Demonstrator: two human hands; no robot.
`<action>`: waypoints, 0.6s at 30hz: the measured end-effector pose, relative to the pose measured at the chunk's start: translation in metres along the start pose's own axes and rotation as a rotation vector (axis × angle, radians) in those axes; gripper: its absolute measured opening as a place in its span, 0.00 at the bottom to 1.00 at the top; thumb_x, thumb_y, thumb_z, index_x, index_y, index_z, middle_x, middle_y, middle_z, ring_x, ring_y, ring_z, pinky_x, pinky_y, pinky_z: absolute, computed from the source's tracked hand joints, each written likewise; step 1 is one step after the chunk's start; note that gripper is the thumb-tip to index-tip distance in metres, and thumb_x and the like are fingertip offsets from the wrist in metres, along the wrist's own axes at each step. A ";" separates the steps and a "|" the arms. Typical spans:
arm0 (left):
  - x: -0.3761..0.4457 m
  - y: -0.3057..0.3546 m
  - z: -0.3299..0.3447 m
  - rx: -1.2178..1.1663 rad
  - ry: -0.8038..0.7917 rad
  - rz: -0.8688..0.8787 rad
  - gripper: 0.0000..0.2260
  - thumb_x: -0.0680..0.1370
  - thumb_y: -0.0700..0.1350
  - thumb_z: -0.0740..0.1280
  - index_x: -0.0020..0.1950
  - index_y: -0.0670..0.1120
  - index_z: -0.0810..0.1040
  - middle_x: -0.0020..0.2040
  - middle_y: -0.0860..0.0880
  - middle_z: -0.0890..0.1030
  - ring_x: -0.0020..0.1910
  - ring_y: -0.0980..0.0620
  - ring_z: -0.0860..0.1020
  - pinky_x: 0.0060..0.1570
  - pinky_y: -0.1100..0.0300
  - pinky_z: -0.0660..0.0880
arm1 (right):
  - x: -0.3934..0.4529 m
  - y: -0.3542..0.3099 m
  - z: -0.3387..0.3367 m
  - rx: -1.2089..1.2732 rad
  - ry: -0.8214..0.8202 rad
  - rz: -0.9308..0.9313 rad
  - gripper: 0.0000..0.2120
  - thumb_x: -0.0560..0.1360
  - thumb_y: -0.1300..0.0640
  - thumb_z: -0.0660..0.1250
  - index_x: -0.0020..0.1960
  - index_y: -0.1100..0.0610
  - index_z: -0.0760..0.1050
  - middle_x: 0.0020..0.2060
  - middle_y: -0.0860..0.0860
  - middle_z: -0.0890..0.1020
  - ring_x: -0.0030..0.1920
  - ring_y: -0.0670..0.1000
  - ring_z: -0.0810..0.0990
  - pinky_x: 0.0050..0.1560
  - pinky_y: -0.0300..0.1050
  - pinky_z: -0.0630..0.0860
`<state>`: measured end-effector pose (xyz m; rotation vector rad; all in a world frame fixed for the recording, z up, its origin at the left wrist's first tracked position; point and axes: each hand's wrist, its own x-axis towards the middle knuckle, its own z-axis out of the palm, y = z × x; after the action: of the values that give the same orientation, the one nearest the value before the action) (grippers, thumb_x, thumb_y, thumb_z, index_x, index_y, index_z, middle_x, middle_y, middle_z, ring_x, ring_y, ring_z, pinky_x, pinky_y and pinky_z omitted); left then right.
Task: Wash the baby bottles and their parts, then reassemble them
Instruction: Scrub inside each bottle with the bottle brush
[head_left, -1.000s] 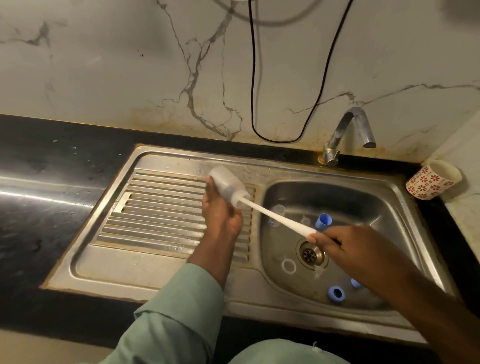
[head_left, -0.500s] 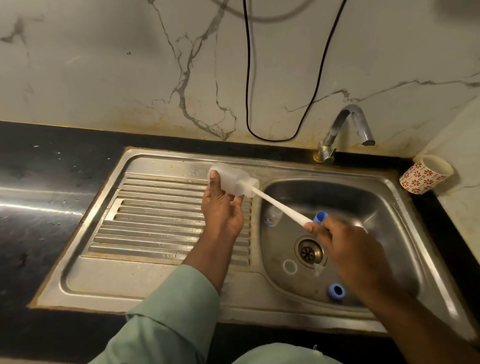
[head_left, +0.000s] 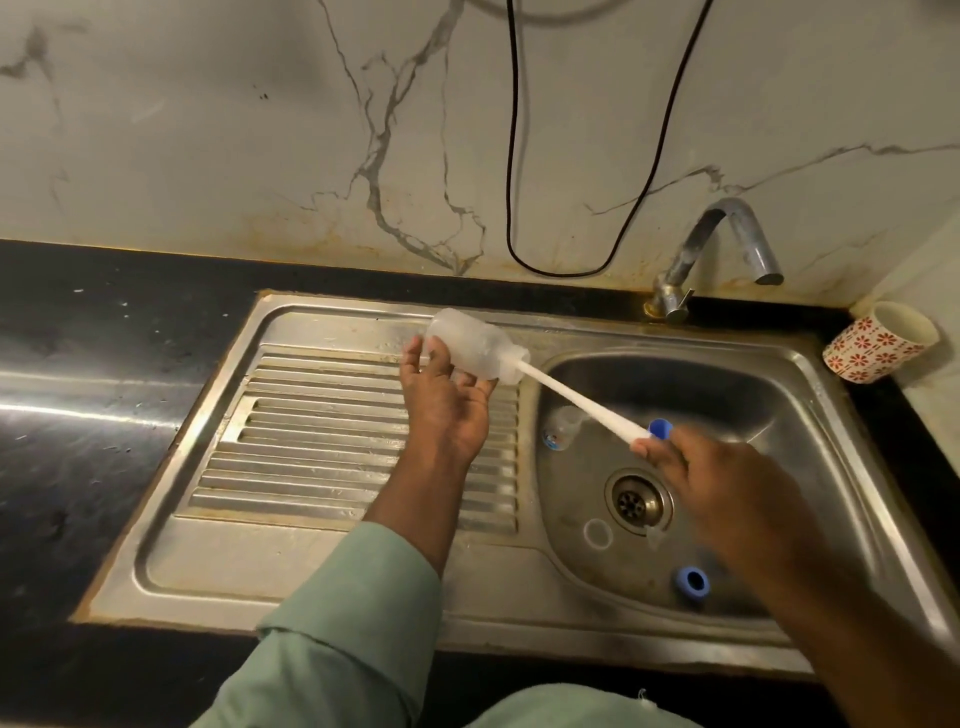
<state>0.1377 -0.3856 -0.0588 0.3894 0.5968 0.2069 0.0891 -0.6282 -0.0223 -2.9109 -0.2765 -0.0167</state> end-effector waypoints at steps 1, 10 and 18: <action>0.001 -0.004 0.003 0.019 -0.012 0.008 0.19 0.84 0.43 0.62 0.75 0.53 0.67 0.69 0.39 0.73 0.64 0.36 0.77 0.57 0.36 0.78 | -0.001 -0.007 0.005 0.067 -0.004 0.010 0.23 0.76 0.35 0.49 0.42 0.51 0.71 0.27 0.50 0.75 0.26 0.50 0.75 0.31 0.52 0.78; 0.013 -0.011 -0.006 0.089 -0.002 -0.008 0.17 0.84 0.42 0.62 0.73 0.51 0.71 0.69 0.39 0.72 0.64 0.35 0.76 0.54 0.38 0.80 | 0.009 0.018 0.008 0.294 -0.119 0.012 0.21 0.72 0.34 0.55 0.39 0.50 0.75 0.24 0.51 0.76 0.25 0.42 0.75 0.22 0.33 0.68; 0.015 -0.012 -0.006 0.178 0.031 0.081 0.16 0.84 0.41 0.62 0.72 0.47 0.72 0.68 0.40 0.75 0.64 0.37 0.77 0.60 0.38 0.78 | 0.000 0.012 0.014 0.102 -0.148 0.055 0.18 0.77 0.37 0.55 0.43 0.49 0.74 0.28 0.48 0.77 0.28 0.44 0.76 0.30 0.39 0.74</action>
<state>0.1479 -0.3904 -0.0760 0.5839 0.6329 0.2383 0.0914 -0.6365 -0.0390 -2.8206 -0.2147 0.2155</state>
